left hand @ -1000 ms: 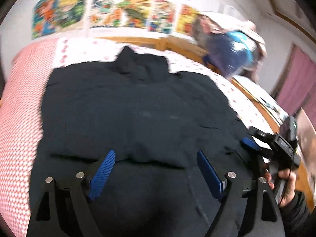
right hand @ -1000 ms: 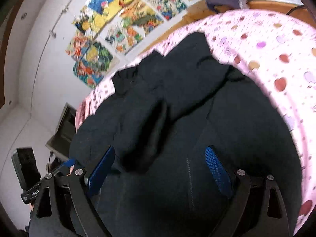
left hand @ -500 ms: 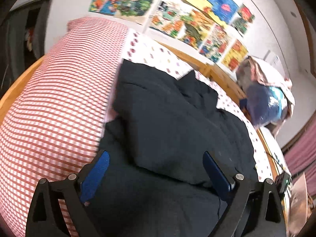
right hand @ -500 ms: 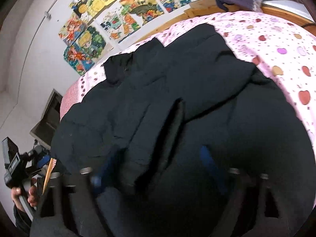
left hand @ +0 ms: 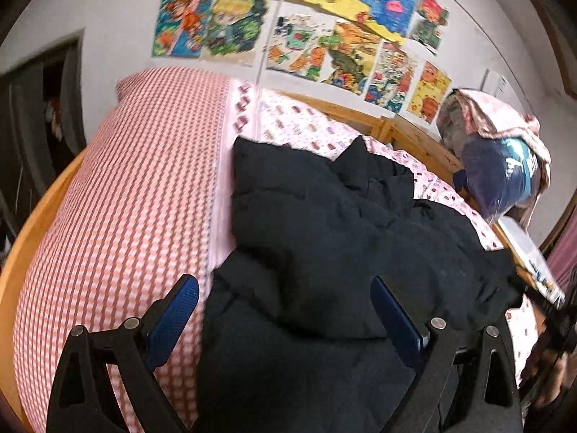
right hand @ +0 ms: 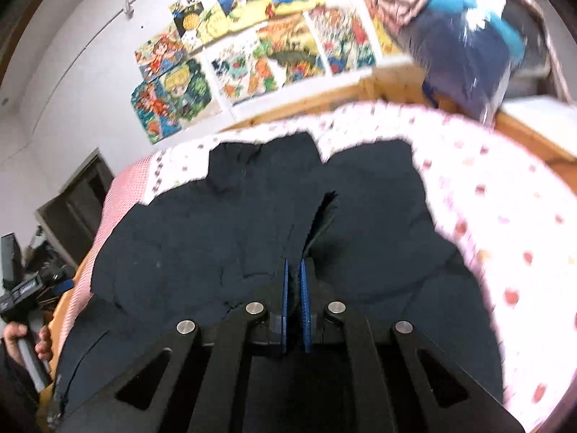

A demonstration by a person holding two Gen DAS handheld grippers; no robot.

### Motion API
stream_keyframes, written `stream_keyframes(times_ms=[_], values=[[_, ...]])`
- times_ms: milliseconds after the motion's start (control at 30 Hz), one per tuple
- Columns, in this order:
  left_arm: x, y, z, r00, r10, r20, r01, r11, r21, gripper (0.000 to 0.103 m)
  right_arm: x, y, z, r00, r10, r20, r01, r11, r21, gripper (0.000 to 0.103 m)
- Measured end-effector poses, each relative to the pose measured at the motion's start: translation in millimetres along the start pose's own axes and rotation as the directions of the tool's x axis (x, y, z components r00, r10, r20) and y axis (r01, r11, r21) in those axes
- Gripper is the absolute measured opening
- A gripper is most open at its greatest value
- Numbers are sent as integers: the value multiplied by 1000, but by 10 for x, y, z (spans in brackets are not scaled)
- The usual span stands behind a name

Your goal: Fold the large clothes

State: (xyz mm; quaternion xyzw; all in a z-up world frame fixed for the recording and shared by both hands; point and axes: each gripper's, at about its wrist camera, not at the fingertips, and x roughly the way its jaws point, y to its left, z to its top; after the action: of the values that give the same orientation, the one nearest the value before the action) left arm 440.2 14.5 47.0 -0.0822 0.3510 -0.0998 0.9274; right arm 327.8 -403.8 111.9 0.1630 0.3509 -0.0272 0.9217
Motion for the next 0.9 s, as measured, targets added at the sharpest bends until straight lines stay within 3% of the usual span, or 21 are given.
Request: stream_keyframes(times_ms=[167,300,333,433,467,600,733,800,900], values=[[268,-280,135,1000,25,-9,-24,996,89,96,135,-136,195,991,-134,15,134,990,-29,7],[512,-444,145,998,6,-55,1,992,128,96,240,-79,221,975,-222,-3,222,972,-73,9],[562,-480,134,998,7,-66,3,991,137,96,259,-43,217,970,-244,2,243,966,-89,15],[714,-561,78,994,24,-104,-7,987,163,96,275,89,183,962,-273,29,274,948,-162,60],[761,-586,49,993,43,-114,-22,984,176,96,279,156,160,959,-280,44,284,937,-202,63],[913,-619,-68,985,99,-144,-67,975,211,102,379,431,105,965,-258,38,256,909,-328,63],[1030,-575,-152,981,104,-166,-69,977,203,103,603,577,-37,973,-225,-42,190,894,-405,63],[1061,-559,-176,981,103,-166,-68,977,202,103,680,563,-76,970,-234,-63,190,896,-401,63],[1088,-563,-227,982,108,-156,-73,975,212,103,756,457,-81,973,-208,-101,164,929,-333,67]])
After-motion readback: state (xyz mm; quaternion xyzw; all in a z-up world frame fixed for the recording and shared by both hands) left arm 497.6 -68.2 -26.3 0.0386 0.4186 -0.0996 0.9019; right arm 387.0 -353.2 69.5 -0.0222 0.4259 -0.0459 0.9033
